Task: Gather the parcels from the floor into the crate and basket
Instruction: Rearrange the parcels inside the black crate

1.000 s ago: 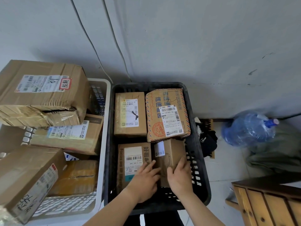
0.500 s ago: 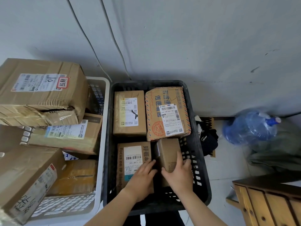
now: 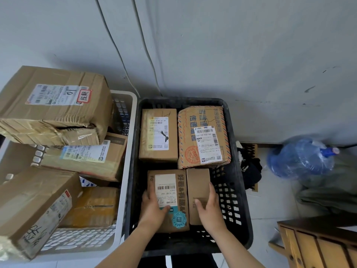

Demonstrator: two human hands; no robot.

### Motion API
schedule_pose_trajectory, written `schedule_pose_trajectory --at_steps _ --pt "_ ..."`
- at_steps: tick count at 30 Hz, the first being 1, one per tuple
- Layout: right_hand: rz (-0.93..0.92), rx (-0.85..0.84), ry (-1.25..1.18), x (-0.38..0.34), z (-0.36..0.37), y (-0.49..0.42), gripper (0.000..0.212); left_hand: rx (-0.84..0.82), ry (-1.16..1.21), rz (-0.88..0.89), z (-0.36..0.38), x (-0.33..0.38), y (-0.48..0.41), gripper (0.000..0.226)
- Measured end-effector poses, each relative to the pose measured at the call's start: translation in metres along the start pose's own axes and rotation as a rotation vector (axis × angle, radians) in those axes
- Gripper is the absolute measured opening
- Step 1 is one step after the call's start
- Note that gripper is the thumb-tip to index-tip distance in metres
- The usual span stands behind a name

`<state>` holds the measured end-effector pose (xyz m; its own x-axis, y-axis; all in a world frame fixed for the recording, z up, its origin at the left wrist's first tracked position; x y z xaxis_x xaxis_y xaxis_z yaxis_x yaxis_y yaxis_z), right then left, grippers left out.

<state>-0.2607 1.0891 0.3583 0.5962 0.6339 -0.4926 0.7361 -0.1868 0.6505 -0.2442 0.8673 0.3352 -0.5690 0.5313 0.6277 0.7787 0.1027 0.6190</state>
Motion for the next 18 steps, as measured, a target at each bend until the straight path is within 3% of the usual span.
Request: schedule_pose_trajectory --at_steps 4,10,14,18 --pt "-0.006 -0.004 -0.033 0.0 -0.003 -0.003 0.078 -0.057 0.097 0.065 -0.004 0.004 -0.001 0.102" --pt "-0.035 0.026 0.087 -0.014 -0.004 0.002 0.08 -0.045 -0.212 0.122 0.006 0.033 -0.002 0.077" --pt "-0.111 0.116 0.185 -0.033 -0.007 0.014 0.078 -0.168 -0.221 0.162 0.009 0.043 0.005 0.061" --pt "-0.054 0.105 0.213 -0.038 -0.004 0.019 0.074 -0.117 -0.143 0.188 -0.01 0.058 0.007 0.051"
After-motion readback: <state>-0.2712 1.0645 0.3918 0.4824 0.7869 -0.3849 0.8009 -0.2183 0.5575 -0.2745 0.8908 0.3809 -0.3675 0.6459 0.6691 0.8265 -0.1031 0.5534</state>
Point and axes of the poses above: each hand's wrist, its own y-axis away from the middle knuckle, its own z-axis out of the palm, x = y × z, the point moved 10 cm from there along -y, towards the middle knuckle, and after that the axes turned 8 degrees about z, right-handed, at the moved point
